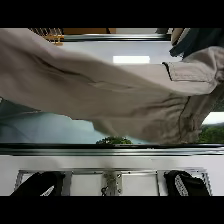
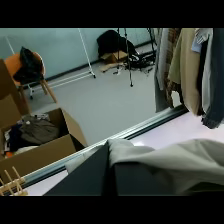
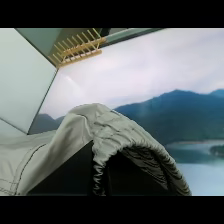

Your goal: Fold the clothes and pants, and hang the long-sleeved shirts on hangers.

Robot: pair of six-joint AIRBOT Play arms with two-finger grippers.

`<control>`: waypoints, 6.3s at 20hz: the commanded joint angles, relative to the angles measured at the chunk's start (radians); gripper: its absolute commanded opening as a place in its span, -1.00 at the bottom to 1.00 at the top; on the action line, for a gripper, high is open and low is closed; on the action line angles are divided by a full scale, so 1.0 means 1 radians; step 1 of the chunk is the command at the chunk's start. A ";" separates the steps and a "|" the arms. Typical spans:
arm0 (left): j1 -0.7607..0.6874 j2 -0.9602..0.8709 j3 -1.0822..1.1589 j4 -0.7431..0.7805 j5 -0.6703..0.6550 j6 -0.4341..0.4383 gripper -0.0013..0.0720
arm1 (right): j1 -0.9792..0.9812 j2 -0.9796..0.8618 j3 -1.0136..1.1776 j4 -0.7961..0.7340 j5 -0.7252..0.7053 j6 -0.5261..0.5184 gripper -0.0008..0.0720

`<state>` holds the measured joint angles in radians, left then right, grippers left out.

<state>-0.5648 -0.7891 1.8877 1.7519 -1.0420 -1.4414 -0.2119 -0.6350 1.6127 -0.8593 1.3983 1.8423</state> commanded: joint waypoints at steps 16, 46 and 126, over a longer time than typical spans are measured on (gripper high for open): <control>0.388 -0.867 -0.024 -0.385 0.052 -0.040 -0.95 | 0.087 -0.631 -0.428 -0.160 -0.422 -0.135 -0.94; 0.090 -0.283 -1.091 -0.384 0.076 -0.087 0.55 | 0.142 -0.293 -0.821 -0.532 -0.043 -0.134 0.76; 0.089 -0.200 -1.056 -0.496 0.138 -0.284 -0.95 | -0.663 -0.608 -0.344 -0.219 -0.526 -0.332 -0.94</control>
<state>-0.4751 -0.9886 0.8314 1.2560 -0.9073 -1.7271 -0.7227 -1.3079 1.2541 -0.8276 0.9146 1.2816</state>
